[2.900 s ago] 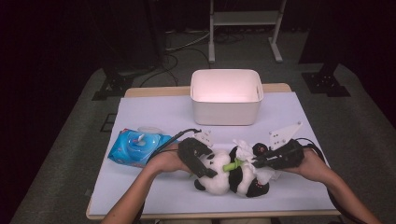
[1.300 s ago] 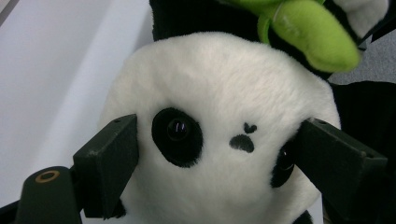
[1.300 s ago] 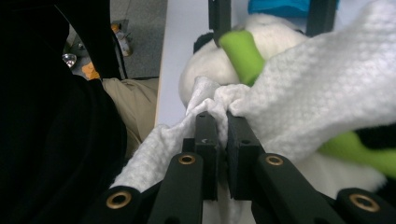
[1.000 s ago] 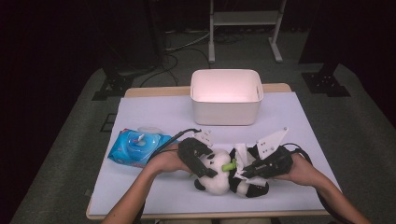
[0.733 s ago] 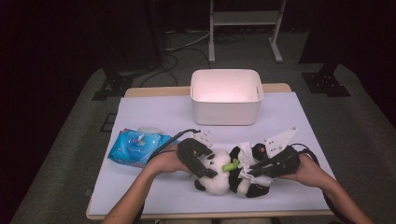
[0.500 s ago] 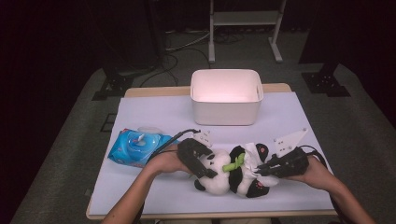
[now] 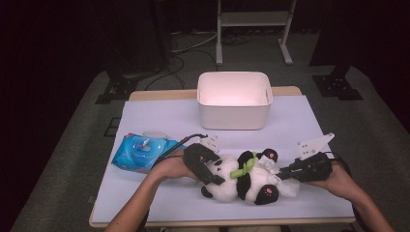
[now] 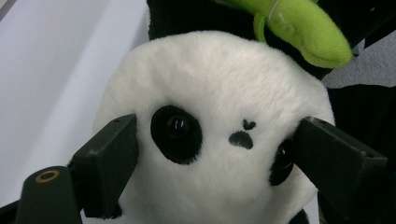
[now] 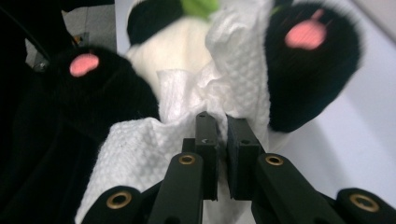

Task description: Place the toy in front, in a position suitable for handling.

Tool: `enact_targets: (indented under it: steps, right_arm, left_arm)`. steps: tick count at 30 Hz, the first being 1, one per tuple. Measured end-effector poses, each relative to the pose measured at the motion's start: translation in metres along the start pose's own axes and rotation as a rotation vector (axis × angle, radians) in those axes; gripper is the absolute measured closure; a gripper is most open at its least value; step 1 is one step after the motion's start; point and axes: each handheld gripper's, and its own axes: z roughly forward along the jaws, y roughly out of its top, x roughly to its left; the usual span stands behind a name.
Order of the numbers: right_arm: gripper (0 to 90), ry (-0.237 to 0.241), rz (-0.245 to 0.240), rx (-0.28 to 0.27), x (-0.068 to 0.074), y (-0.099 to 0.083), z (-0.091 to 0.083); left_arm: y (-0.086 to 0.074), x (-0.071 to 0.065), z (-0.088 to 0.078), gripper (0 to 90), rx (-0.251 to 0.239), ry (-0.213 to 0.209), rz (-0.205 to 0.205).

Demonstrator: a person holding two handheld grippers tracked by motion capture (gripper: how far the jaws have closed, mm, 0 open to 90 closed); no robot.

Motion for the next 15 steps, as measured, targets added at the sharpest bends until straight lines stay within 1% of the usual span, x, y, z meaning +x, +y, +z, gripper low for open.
enact_targets:
  steps: [5, 7, 10, 12, 15]
  right_arm:
    - [84.0, -0.036, -0.029, -0.011, -0.002, 0.016, -0.012]
    - [84.1, -0.051, -0.039, -0.024, -0.004, 0.023, -0.018]
    - [84.0, -0.076, -0.042, -0.035, -0.007, 0.032, -0.025]
    - [84.0, -0.083, -0.043, -0.043, -0.01, 0.037, -0.027]
    - [84.1, -0.089, -0.046, -0.035, -0.014, 0.045, -0.026]
  left_arm:
    - [0.0, -0.002, 0.0, 15.2, -0.001, 0.002, 0.002]
    - [-0.001, -0.002, 0.0, 15.2, -0.003, 0.003, 0.003]
    - [-0.001, -0.003, 0.0, 15.2, -0.002, 0.004, 0.007]
    - [0.0, -0.004, 0.0, 15.2, 0.001, 0.005, 0.009]
    - [0.0, -0.006, 0.001, 15.2, 0.002, 0.006, 0.009]
